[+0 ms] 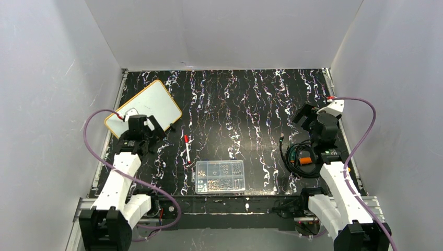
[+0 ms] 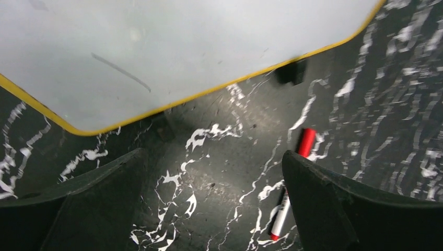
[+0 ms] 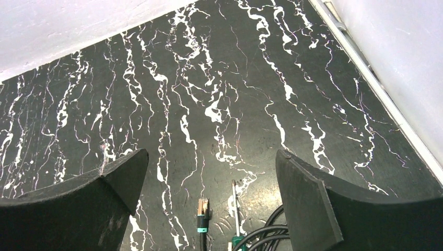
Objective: Write a sentence on the whiteboard
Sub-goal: Move the whiteboard to the center of the board.
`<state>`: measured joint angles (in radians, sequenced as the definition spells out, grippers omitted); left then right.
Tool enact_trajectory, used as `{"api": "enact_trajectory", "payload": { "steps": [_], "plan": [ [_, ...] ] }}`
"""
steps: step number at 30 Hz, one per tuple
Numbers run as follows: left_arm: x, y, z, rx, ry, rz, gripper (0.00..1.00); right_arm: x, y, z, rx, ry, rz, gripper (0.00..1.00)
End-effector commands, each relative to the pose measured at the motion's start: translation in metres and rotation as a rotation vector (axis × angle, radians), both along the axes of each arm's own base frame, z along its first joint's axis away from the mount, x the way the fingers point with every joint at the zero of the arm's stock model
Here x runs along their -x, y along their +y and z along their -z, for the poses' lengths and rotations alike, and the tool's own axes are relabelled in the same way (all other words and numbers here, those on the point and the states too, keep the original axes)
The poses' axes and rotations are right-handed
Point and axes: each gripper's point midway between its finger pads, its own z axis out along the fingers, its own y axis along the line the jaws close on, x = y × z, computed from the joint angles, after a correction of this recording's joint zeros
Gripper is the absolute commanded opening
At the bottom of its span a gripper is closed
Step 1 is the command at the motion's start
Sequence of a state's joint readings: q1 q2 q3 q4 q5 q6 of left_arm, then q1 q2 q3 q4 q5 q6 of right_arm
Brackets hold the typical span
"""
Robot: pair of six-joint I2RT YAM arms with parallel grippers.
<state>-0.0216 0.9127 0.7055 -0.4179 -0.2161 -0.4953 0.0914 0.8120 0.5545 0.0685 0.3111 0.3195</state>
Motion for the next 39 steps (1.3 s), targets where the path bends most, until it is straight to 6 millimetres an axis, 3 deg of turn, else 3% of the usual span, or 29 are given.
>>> {"api": "enact_trajectory", "payload": {
  "steps": [1, 4, 8, 12, 21, 25, 32, 39],
  "plan": [
    [0.009, 0.003, 0.051, 0.061, 0.101, -0.131, 0.97, 0.000, -0.001, -0.029, -0.012, -0.082, 0.007, 1.00],
    [0.015, 0.002, 0.077, 0.075, 0.152, -0.153, 0.85, 0.001, -0.001, -0.029, -0.016, -0.092, 0.007, 1.00],
    [0.019, 0.010, 0.089, 0.045, 0.172, -0.198, 0.74, 0.001, 0.000, -0.029, -0.019, -0.092, 0.003, 1.00],
    [0.024, 0.020, 0.091, 0.012, 0.171, -0.254, 0.65, 0.001, 0.000, -0.026, -0.021, -0.089, 0.002, 1.00],
    [0.011, 0.029, 0.090, -0.006, 0.176, -0.335, 0.56, 0.002, 0.000, -0.027, -0.019, -0.090, 0.000, 1.00],
    [0.010, 0.034, 0.088, -0.016, 0.163, -0.376, 0.47, 0.002, 0.000, -0.027, -0.017, -0.088, 0.002, 1.00],
    [0.008, 0.035, 0.087, -0.019, 0.164, -0.381, 0.46, 0.001, 0.000, -0.024, -0.016, -0.079, -0.001, 1.00],
    [0.006, 0.034, 0.092, -0.015, 0.186, -0.385, 0.39, 0.000, 0.001, -0.022, -0.014, -0.073, -0.004, 1.00]
  ]
}}
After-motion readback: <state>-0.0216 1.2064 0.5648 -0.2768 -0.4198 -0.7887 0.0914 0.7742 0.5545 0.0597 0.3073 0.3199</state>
